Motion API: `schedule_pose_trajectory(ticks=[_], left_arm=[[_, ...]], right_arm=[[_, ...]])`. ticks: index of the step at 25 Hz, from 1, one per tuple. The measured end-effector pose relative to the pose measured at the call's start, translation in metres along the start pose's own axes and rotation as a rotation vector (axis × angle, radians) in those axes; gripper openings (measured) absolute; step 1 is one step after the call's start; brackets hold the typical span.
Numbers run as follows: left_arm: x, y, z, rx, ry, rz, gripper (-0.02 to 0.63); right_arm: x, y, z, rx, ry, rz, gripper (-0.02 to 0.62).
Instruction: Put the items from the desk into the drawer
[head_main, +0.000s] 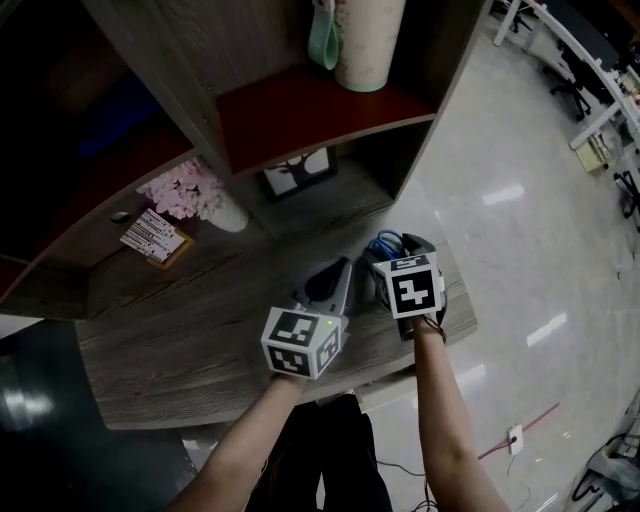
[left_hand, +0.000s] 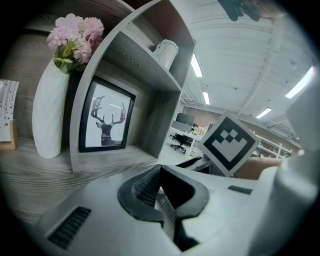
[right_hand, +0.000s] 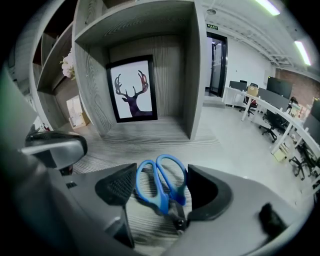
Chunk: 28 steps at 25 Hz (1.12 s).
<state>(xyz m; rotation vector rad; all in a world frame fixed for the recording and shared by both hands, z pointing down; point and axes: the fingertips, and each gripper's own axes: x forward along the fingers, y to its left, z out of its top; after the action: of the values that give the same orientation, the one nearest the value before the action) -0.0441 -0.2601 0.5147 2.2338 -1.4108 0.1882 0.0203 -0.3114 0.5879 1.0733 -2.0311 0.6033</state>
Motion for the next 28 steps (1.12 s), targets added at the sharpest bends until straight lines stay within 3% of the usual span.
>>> schedule_pose_trajectory(ticks=[28], left_arm=[[-0.06,-0.056,-0.003,0.009,0.011,-0.049,0.009]], right_arm=[[-0.103,0.027,-0.024,0.01,-0.061,-0.051,0.328]])
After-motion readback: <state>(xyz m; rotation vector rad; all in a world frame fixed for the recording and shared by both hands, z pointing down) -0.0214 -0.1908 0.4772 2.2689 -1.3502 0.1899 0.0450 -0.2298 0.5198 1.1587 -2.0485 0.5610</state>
